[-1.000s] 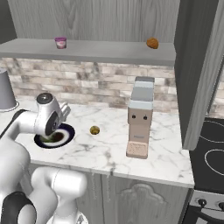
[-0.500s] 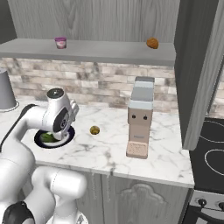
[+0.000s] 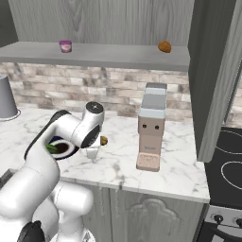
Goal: Pick the avocado and bread from the counter and place them on the plate. Then pick the jam from the cabinet and place it next to the plate. Lastly close the cabinet door.
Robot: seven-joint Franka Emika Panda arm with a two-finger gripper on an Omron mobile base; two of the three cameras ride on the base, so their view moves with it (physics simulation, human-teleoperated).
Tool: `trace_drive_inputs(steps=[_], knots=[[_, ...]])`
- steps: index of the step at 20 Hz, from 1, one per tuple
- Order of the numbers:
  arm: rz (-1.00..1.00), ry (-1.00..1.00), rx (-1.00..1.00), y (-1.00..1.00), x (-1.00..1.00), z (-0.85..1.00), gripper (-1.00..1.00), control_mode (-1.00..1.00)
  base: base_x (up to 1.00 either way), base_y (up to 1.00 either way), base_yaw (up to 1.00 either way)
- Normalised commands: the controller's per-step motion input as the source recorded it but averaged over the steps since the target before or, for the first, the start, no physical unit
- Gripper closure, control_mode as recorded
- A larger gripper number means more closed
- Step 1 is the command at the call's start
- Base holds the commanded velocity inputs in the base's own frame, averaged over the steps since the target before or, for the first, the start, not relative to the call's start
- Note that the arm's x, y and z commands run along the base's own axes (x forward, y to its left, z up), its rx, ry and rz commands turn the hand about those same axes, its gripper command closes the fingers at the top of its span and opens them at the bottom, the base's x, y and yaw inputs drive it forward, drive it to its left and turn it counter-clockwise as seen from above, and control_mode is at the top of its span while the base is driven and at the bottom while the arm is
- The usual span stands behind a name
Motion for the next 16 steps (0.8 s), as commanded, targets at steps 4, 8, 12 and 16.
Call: trace_drive_inputs(steps=[4, 8, 12, 16], knots=[[0.56, 0.0, -0.29, 0.0, 0.0, -0.04, -1.0, -1.0, 0.0, 0.0, 0.0], [0.46, -0.05, -0.31, 0.05, 0.0, 0.0, -1.0, -1.0, 0.0, 0.0, 0.0], [0.24, -0.34, -0.16, 0.0, 0.0, 0.0, -1.0, -1.0, 0.0, 0.0, 0.0], [0.17, -0.36, 0.0, 0.0, 0.0, -0.08, -1.0, -1.0, 0.0, 0.0, 0.0]])
